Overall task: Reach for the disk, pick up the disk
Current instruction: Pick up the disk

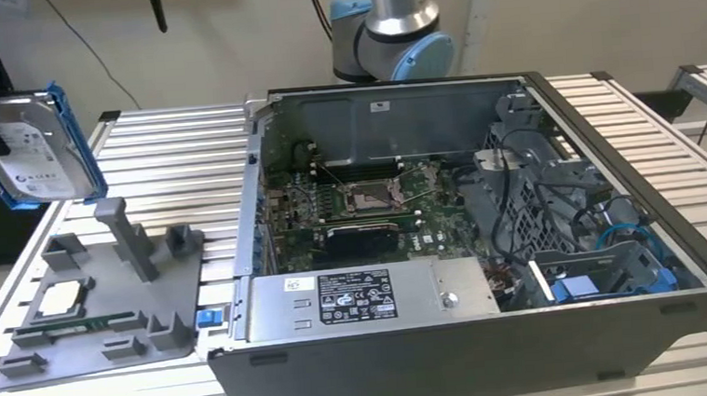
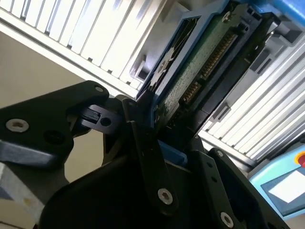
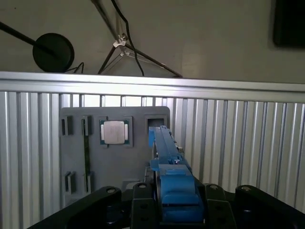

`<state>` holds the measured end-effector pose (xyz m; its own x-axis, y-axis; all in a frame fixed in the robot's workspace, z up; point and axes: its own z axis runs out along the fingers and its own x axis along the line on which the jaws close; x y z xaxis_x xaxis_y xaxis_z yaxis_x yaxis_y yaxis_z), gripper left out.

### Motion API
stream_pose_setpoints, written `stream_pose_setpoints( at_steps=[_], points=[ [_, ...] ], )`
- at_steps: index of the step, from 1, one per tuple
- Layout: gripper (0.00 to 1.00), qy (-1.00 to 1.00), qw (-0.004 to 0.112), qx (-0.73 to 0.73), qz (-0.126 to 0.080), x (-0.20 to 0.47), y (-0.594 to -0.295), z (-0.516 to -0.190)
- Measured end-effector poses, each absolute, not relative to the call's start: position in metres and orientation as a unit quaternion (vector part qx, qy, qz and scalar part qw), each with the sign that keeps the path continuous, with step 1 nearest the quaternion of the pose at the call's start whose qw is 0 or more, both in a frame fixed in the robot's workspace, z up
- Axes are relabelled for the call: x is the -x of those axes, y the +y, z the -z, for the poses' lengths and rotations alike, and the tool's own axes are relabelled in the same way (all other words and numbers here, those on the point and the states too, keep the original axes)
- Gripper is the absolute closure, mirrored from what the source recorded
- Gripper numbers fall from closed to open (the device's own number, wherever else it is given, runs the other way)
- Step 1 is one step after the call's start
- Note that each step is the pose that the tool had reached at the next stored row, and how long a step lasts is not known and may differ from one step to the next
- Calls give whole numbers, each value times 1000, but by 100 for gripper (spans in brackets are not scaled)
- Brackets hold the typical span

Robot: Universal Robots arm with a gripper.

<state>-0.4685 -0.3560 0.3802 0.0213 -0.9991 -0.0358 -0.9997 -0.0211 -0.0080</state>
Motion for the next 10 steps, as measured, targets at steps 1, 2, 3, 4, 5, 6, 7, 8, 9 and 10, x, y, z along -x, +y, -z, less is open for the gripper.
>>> stream_pose_setpoints(
  at_steps=[1, 2, 3, 4, 5, 6, 7, 8, 9, 10],
  points=[
    [100, 699, 15, 714, -10, 469, -356, -381],
    [100, 699, 15, 714, -10, 468, -356, -383],
    [100, 699, 15, 714, -10, 469, -356, -385],
    [100, 699, 15, 714, -10, 469, -356, -387],
    [100, 699, 15, 714, -10, 468, -356, -390],
    [100, 699, 15, 714, -10, 469, -356, -392],
    [100, 699, 15, 714, -10, 468, -356, -395],
    [100, 699, 15, 714, -10, 469, -356, -397],
    [100, 699, 15, 714, -10, 469, -356, -400],
    [100, 699, 15, 714, -10, 469, -356, -403]
  ],
)
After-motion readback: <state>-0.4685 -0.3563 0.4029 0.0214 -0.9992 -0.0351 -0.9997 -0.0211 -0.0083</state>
